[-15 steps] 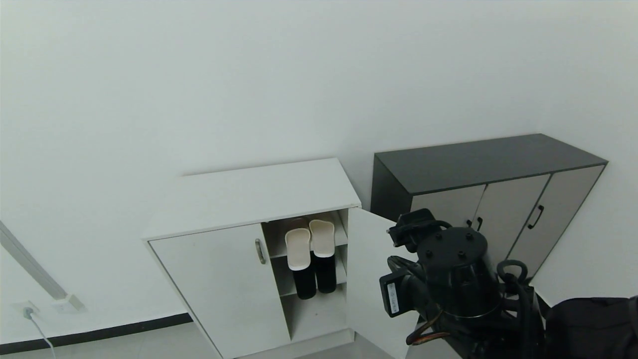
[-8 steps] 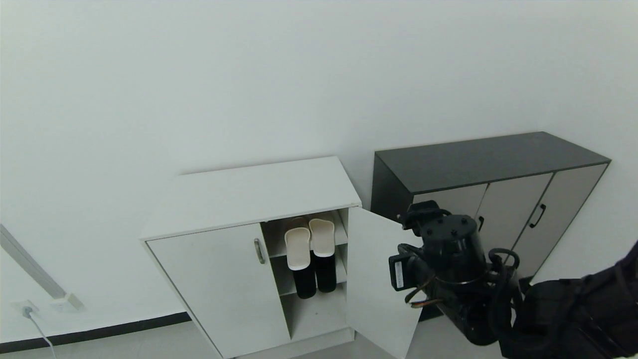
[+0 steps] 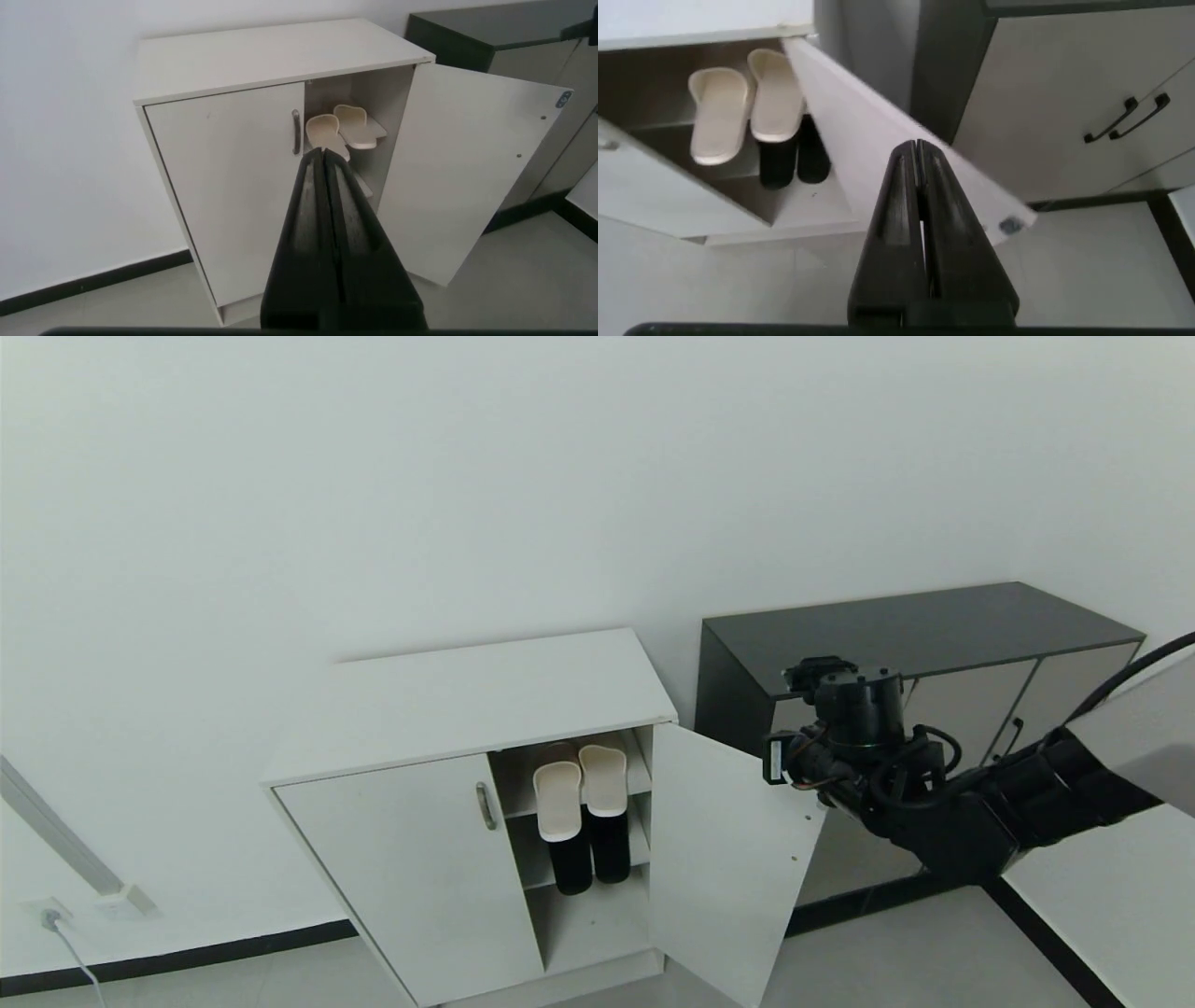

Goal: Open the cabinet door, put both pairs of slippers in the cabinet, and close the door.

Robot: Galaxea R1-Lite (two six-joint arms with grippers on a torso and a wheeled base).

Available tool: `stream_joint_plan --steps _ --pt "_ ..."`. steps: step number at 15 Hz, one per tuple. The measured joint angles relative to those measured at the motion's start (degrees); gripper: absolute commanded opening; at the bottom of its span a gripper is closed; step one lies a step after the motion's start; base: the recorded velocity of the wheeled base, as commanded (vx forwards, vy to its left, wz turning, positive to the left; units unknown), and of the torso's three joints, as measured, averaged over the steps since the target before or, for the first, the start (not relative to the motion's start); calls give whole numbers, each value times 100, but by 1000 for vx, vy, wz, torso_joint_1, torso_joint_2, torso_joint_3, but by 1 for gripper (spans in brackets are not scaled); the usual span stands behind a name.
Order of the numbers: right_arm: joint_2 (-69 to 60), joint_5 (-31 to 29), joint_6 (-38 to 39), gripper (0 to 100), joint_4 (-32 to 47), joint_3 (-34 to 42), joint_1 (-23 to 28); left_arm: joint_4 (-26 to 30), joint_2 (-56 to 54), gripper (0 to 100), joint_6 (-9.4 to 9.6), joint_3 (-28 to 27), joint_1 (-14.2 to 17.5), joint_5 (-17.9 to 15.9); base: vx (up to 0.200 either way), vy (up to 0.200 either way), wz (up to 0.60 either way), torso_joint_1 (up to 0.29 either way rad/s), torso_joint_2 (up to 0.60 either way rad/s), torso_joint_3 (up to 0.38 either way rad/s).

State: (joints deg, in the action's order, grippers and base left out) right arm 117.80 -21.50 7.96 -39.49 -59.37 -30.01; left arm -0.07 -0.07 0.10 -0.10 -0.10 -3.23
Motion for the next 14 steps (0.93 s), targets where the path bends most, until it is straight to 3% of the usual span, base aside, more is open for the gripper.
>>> stream_joint_plan --steps 5,14 --pt "736 130 29 0 71 -730 369 0 0 0 -10 0 0 4 0 0 0 0 0 0" --pt "1357 148 49 0 68 -970 557 0 0 0 -17 0 0 15 0 0 0 0 0 0"
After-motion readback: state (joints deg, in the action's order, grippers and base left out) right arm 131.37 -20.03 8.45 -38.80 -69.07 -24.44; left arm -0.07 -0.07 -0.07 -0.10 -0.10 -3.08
